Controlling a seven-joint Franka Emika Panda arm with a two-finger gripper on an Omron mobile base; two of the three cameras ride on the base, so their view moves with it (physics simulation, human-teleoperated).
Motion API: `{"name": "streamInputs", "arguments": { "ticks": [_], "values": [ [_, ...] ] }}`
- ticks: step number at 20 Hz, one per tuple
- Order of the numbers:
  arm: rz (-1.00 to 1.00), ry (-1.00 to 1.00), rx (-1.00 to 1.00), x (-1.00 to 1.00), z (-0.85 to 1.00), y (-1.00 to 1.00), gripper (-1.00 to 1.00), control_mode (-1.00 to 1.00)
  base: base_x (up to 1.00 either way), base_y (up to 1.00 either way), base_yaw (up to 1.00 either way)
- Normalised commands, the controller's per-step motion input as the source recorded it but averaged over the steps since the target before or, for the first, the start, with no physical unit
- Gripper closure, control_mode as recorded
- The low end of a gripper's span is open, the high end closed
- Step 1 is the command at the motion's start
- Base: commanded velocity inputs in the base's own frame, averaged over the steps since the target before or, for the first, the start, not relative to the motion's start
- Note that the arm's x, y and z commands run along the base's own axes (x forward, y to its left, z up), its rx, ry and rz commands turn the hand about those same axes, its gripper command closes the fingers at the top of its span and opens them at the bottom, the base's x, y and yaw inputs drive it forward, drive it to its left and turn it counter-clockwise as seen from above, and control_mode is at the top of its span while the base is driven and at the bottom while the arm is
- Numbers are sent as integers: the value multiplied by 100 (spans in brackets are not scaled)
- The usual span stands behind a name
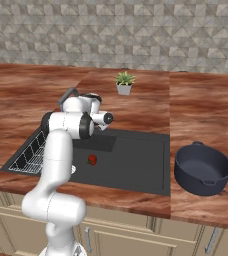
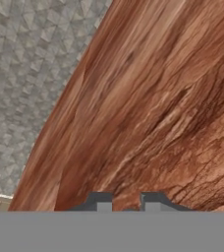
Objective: Dump the bell pepper from the pot into the sink. Then turn on the water and wash the bell pepper. Then turn off the water and put the bell pepper back in the pot.
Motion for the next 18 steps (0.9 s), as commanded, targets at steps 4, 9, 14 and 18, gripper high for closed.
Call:
{"name": "streamInputs", "arguments": {
  "ticks": [4, 9, 14, 18],
  "values": [
    [0, 0, 0, 1, 13, 33, 100, -100, 0, 0, 0],
    [0, 0, 0, 0, 7, 11, -100, -100, 0, 0, 0],
    [0, 0, 0, -14, 0, 0, -100, -100, 0, 0, 0],
    [0, 0, 0, -32, 6, -8, -100, -100, 0, 0, 0]
  ]
}}
